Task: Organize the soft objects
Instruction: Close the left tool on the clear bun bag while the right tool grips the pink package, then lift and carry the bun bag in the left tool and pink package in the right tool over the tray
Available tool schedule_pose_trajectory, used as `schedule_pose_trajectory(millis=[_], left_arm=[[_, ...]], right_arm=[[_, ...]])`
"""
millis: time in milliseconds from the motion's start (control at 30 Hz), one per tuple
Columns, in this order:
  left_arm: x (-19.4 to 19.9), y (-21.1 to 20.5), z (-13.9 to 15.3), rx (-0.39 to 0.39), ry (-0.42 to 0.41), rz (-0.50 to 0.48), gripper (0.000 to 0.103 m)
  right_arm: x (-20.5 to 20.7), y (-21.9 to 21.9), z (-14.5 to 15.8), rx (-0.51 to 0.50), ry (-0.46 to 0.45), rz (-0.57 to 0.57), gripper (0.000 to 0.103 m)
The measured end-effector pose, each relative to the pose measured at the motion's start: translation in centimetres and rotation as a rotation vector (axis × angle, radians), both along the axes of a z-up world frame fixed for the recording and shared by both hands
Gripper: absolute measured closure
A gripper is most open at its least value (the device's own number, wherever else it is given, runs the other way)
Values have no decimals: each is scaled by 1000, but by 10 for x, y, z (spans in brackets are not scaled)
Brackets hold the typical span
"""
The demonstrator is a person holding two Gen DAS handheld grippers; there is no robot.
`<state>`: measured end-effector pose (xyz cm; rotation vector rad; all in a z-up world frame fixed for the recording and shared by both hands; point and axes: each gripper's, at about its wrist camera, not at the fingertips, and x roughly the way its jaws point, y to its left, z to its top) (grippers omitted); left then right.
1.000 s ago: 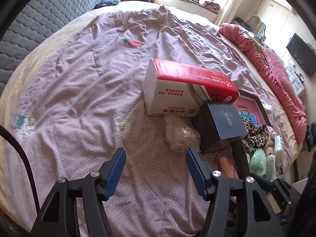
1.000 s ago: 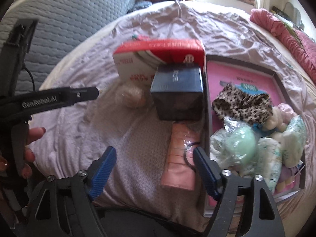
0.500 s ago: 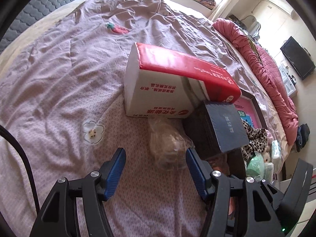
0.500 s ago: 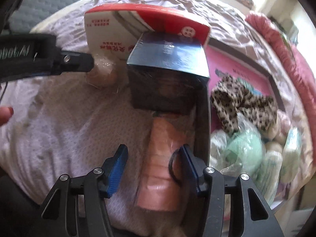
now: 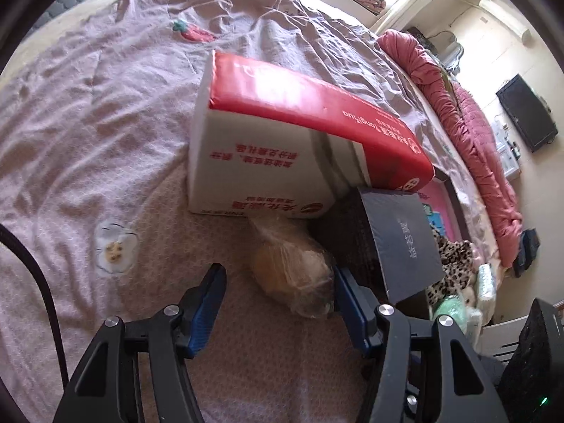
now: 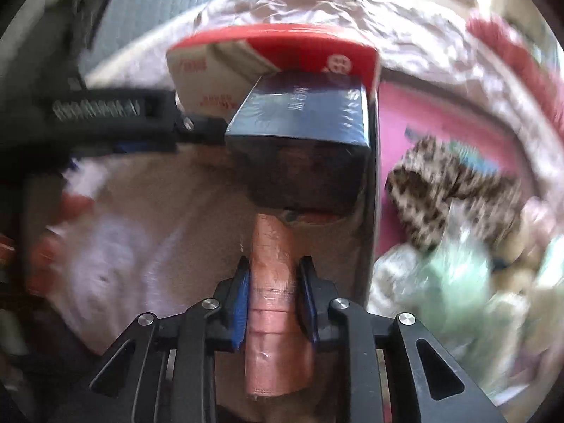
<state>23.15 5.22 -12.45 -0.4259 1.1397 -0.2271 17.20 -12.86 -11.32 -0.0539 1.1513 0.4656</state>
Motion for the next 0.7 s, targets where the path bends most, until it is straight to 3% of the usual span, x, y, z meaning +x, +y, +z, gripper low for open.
schedule_pose_trajectory(millis=[67, 167, 367, 700], left_arm=[[2, 0, -5, -44, 8, 2, 55], [4, 0, -10, -78, 8, 13, 57], [-14, 1, 4, -10, -54, 26, 59], [-62, 3, 63, 118, -139, 44, 59]], right_arm=[[0, -5, 2, 60, 8, 0, 76], [-1, -6, 5, 90, 6, 6, 77], [-3, -10, 24, 164, -41, 0, 77], [-17, -25, 63, 297, -106, -48, 77]])
